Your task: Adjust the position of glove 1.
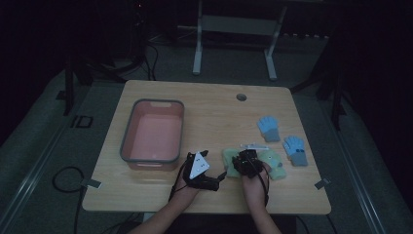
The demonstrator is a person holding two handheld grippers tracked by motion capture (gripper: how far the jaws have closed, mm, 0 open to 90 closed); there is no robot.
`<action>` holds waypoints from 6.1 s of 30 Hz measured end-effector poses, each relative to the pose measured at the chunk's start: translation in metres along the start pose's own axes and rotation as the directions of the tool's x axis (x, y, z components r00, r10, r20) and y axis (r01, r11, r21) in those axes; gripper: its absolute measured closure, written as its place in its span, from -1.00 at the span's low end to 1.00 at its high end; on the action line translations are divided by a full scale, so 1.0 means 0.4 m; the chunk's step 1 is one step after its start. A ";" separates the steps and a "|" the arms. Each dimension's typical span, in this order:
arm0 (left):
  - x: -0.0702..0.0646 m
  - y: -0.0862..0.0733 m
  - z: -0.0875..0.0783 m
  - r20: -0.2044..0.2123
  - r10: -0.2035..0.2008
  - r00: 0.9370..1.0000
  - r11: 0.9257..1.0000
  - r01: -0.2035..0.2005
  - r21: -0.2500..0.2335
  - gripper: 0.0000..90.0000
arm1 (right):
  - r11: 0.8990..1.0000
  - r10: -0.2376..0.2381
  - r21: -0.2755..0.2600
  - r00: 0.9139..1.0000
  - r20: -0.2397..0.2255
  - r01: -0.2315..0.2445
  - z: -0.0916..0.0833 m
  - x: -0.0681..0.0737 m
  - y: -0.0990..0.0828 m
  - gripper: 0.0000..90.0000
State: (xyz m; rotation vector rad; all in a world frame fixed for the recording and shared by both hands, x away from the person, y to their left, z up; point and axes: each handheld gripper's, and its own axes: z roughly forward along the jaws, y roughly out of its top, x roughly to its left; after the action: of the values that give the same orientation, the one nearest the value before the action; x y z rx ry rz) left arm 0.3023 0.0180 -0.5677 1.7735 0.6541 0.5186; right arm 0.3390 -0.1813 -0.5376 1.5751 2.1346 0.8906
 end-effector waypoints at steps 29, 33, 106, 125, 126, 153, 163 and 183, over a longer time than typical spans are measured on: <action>-0.002 0.002 0.008 0.024 0.013 1.000 1.000 -0.013 0.004 -0.96 | 0.949 -0.313 -0.071 0.947 -0.071 0.308 -0.125 -0.200 0.068 0.39; -0.001 0.002 0.007 0.023 0.013 1.000 1.000 -0.013 0.003 -0.96 | 0.938 -0.344 -0.073 0.935 -0.090 0.338 -0.149 -0.260 0.063 0.39; -0.005 -0.001 0.000 0.013 0.031 0.999 0.999 -0.031 -0.008 -0.96 | 1.000 -0.027 -0.011 0.984 0.176 0.029 -0.085 -0.195 -0.020 0.89; -0.006 0.000 0.002 0.019 0.038 0.999 0.999 -0.038 0.000 -0.96 | 0.987 -0.160 -0.009 0.987 -0.034 0.159 -0.130 -0.278 0.017 0.49; -0.006 0.000 0.002 0.019 0.037 0.999 0.999 -0.037 -0.001 -0.96 | 0.984 -0.179 0.000 0.982 -0.064 0.180 -0.131 -0.287 0.021 0.49; -0.006 -0.004 -0.008 0.014 0.024 1.000 1.000 -0.024 -0.015 -0.96 | 0.974 -0.216 0.061 0.974 -0.067 0.220 -0.073 -0.291 -0.046 0.82; -0.004 -0.004 -0.008 0.015 0.017 1.000 1.000 -0.017 -0.017 -0.96 | 0.984 -0.175 0.020 0.984 -0.029 0.176 -0.117 -0.283 -0.023 0.89; 0.002 -0.005 -0.010 0.028 -0.003 1.000 1.000 0.004 -0.026 -0.96 | 0.957 -0.269 -0.129 0.962 -0.052 0.261 -0.177 -0.089 0.115 0.89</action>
State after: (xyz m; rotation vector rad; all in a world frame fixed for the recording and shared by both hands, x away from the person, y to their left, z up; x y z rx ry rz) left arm 0.3001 0.0217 -0.5684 1.7519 0.6284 0.4975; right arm 0.3411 -0.2262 -0.4576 1.1798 2.2256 0.9740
